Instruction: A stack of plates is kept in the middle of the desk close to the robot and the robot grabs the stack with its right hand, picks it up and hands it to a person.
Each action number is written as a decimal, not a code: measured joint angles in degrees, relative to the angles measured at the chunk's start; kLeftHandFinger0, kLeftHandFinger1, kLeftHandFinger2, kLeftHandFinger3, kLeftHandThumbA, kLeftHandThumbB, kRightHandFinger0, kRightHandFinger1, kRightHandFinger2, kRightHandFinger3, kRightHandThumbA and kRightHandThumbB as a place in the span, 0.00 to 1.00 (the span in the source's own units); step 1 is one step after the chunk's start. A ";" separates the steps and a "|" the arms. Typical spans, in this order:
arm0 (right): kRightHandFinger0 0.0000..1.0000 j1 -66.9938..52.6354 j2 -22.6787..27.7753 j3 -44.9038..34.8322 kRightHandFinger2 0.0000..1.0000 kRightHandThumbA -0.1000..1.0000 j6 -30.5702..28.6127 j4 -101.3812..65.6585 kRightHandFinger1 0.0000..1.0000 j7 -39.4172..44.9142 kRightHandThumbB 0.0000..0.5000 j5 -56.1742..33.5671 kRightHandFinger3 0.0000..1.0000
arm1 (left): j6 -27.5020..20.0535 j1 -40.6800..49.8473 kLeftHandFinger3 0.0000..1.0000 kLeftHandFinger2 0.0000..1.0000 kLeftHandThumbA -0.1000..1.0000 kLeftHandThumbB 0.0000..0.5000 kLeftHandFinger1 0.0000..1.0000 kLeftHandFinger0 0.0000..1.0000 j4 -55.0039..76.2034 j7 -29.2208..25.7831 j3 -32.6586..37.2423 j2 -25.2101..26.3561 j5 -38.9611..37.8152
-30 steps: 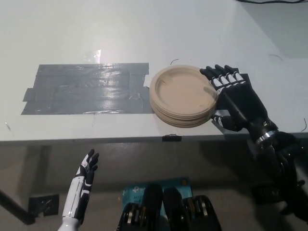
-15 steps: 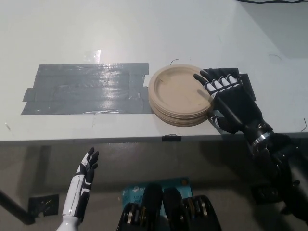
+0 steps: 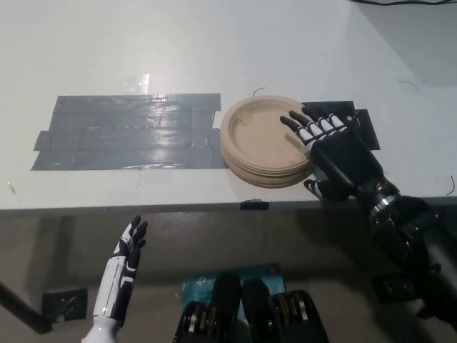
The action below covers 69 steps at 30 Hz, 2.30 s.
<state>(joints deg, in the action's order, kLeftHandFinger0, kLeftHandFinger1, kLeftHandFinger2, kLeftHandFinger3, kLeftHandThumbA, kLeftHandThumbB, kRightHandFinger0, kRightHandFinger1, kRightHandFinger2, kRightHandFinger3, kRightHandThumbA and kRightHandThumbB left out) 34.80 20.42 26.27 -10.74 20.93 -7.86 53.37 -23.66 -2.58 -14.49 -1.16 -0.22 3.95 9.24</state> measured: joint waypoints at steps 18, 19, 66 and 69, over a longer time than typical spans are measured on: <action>1.00 0.54 -0.34 1.13 1.00 0.92 -0.21 2.41 1.00 -0.50 1.00 1.38 1.00 | -0.06 -0.02 1.00 1.00 1.00 0.63 1.00 1.00 -0.18 0.00 -0.01 0.03 0.27; 1.00 0.54 -0.34 1.23 1.00 0.91 -0.24 2.47 1.00 -0.50 1.00 1.46 1.00 | -0.06 -0.02 1.00 1.00 1.00 0.64 1.00 1.00 -0.18 -0.01 -0.01 0.03 0.30; 0.00 11.78 -3.51 11.98 0.40 0.00 -5.42 28.43 0.00 -35.23 0.59 8.22 0.29 | -0.04 -1.54 1.00 1.00 1.00 0.58 1.00 1.00 -0.58 0.07 0.03 0.08 0.69; 0.00 9.95 -1.62 10.67 0.39 0.00 -6.16 22.75 0.00 -36.69 0.58 8.27 0.47 | -0.08 -1.81 1.00 1.00 1.00 0.59 1.00 1.00 -0.58 0.06 0.02 0.14 0.72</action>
<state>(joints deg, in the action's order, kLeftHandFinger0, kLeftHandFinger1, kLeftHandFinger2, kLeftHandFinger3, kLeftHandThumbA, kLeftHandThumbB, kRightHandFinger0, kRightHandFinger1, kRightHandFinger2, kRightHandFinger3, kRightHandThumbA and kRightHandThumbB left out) 44.75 18.80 36.94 -16.90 43.68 -44.55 61.64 -23.73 -4.39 -15.08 -1.10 -0.20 4.09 9.97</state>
